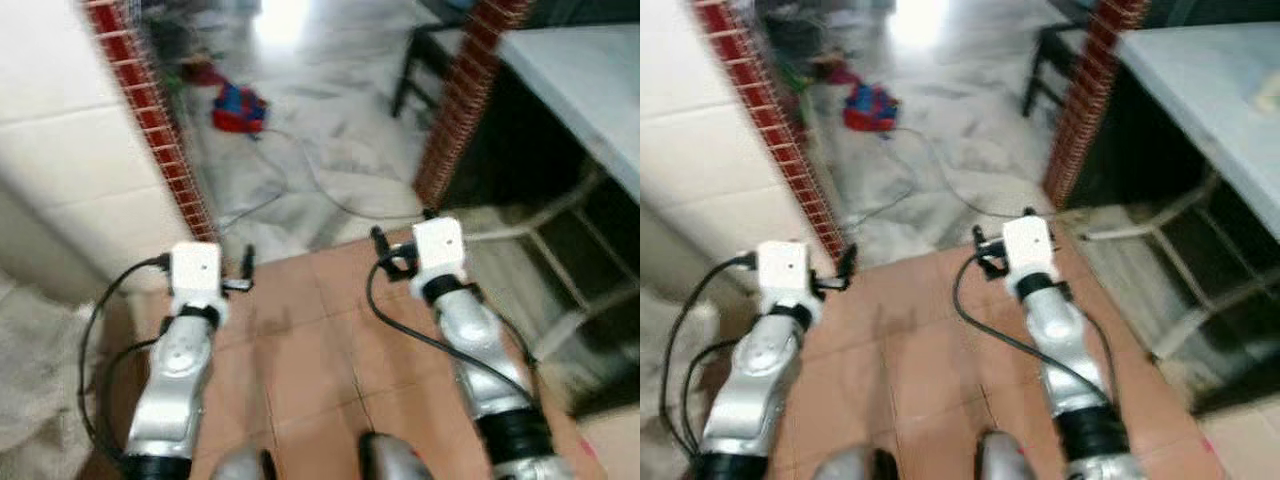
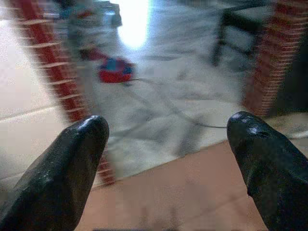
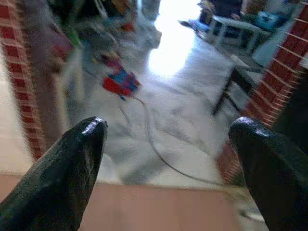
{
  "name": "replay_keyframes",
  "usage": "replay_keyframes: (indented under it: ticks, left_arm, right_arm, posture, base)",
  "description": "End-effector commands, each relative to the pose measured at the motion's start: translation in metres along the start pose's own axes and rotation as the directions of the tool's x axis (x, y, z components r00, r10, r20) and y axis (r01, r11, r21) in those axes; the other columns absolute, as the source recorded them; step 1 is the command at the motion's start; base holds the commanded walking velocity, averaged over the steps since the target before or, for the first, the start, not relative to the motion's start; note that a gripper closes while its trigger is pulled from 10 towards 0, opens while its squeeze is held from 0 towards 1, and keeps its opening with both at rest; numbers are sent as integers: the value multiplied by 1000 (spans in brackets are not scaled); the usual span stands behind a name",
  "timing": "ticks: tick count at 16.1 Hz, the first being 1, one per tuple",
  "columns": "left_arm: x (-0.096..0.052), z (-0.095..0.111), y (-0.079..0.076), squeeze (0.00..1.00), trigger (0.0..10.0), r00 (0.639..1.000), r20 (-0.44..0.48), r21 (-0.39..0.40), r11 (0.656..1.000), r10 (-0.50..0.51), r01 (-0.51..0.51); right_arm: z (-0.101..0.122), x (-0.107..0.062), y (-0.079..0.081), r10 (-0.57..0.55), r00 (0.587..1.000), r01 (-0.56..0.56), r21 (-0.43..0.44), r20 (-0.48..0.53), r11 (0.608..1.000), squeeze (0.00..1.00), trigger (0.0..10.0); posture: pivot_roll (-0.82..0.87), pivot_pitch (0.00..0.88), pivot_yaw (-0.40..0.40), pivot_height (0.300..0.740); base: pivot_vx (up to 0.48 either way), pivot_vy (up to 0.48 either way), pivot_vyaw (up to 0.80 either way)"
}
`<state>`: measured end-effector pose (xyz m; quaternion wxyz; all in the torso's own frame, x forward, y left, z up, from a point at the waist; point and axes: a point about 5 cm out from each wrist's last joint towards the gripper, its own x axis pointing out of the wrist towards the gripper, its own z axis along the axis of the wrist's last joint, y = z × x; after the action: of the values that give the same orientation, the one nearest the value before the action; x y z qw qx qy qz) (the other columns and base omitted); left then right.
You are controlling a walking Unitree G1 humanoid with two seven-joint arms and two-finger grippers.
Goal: Restocking fridge
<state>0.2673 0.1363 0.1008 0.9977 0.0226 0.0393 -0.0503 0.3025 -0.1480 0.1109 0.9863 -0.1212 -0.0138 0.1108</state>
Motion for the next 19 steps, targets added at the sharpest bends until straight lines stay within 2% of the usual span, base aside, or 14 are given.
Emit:
replay_keyframes:
  ticks: [1, 2, 4, 5, 6, 8, 10, 12, 13, 14, 16, 19]
  left_arm:
    - [-4, 1, -3, 0, 10000, 999, 12, -8, 999, -36, 36]
    - [-7, 0, -1, 0, 10000, 999, 14, -1, 999, -48, 48]
    - [-9, 0, 2, 0, 10000, 998, 18, -3, 999, -53, 53]
    - [-10, -1, 3, 0, 10000, 998, 17, -6, 998, -54, 55]
    - [-12, -2, 4, 0, 10000, 999, 12, -15, 998, -53, 53]
    - [-14, -2, -3, 0, 10000, 994, 23, 6, 994, -111, 111]
    - [-17, -5, -6, 0, 10000, 991, 14, -16, 991, -131, 131]
    - [-17, -8, -6, 0, 10000, 991, 10, -25, 991, -134, 134]
    - [-16, -9, -7, 0, 10000, 991, 7, -30, 990, -137, 137]
    - [-8, -5, -12, 0, 10000, 989, 24, -47, 988, -147, 148]
    - [-8, -4, -15, 0, 10000, 987, 30, -54, 986, -156, 158]
    - [-10, -6, -10, 0, 10000, 990, 26, -54, 989, -137, 139]
  right_arm:
    - [-3, 2, -4, 23, 999, -24, -11, -33, 1000, 0, 10000]
    - [-1, 4, -4, 75, 997, -76, -36, -24, 996, 0, 10000]
    - [4, 3, 0, 108, 994, -108, -68, 1, 992, 0, 10000]
    - [3, -2, 3, 112, 994, -111, -70, 0, 991, 0, 10000]
    - [-3, -14, 10, 125, 992, -126, -61, -18, 990, 0, 10000]
    - [-10, -26, 21, 138, 990, -139, -65, -23, 988, 0, 10000]
    - [-9, -27, 24, 39, 999, -39, -49, 1, 998, 0, 10000]
    - [-11, -27, 27, 7, 1000, -6, -54, 8, 998, 0, 10000]
    - [-13, -27, 30, -16, 1000, 17, -57, 8, 998, 0, 10000]
    - [-15, -26, 32, -102, 995, 101, -40, -15, 994, 0, 10000]
    - [-13, -26, 24, -110, 994, 109, -64, -5, 992, 0, 10000]
    - [-13, -26, 12, -134, 991, 133, -83, -2, 988, 0, 10000]
  posture:
    - [22, 136, 43, 740]
    - [24, 134, 52, 740]
    - [22, 132, 51, 740]
    - [24, 126, 52, 740]
    - [25, 118, 54, 740]
    - [22, 101, 48, 740]
    - [20, 81, 43, 740]
    - [19, 69, 41, 740]
    - [17, 62, 39, 740]
    - [5, 73, 40, 740]
    - [-4, 90, 35, 740]
    - [-7, 94, 35, 740]
  base:
    - [0, 0, -800]
    - [0, 0, 0]
    - [0, 0, 0]
    - [0, 0, 0]
    - [240, 0, 0]
    - [304, 0, 0]
    - [382, 0, -322]
    - [397, 0, -800]
    - [405, 0, -800]
    - [416, 0, -800]
    - [420, 0, -800]
    - [417, 0, -800]
